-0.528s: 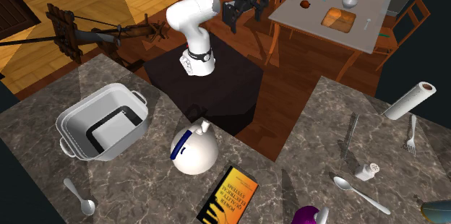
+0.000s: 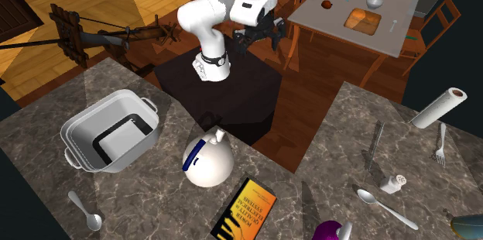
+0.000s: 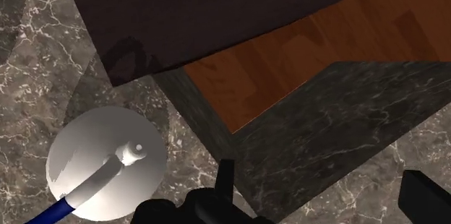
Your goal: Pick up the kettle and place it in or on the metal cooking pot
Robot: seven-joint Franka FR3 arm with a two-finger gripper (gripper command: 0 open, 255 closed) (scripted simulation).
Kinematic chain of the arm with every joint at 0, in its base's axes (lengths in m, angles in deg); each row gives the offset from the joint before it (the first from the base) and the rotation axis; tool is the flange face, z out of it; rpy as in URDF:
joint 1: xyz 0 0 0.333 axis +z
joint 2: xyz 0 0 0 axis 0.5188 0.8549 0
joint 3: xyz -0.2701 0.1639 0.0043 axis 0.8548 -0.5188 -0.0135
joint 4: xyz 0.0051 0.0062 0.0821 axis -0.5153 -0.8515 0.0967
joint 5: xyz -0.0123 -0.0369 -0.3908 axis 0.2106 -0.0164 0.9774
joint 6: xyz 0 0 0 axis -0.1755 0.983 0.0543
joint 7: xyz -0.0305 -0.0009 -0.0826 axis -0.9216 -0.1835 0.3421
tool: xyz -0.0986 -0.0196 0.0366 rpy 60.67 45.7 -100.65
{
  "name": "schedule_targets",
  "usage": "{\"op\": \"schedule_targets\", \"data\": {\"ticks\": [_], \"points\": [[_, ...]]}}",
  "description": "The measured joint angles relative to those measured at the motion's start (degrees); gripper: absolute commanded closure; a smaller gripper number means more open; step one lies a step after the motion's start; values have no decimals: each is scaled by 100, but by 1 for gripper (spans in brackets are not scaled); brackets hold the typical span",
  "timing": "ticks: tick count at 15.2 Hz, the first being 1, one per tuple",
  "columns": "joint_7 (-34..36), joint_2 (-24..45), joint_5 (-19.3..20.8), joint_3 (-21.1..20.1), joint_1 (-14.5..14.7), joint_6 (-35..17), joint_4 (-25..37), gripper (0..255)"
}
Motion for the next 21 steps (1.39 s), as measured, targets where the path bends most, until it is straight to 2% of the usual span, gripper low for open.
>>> {"op": "schedule_targets", "data": {"ticks": [10,21], "points": [[918,1562,-64,502,-709,-1243,16,0],[1699,3302,-478,1171,-1364,-2342,288,0]]}}
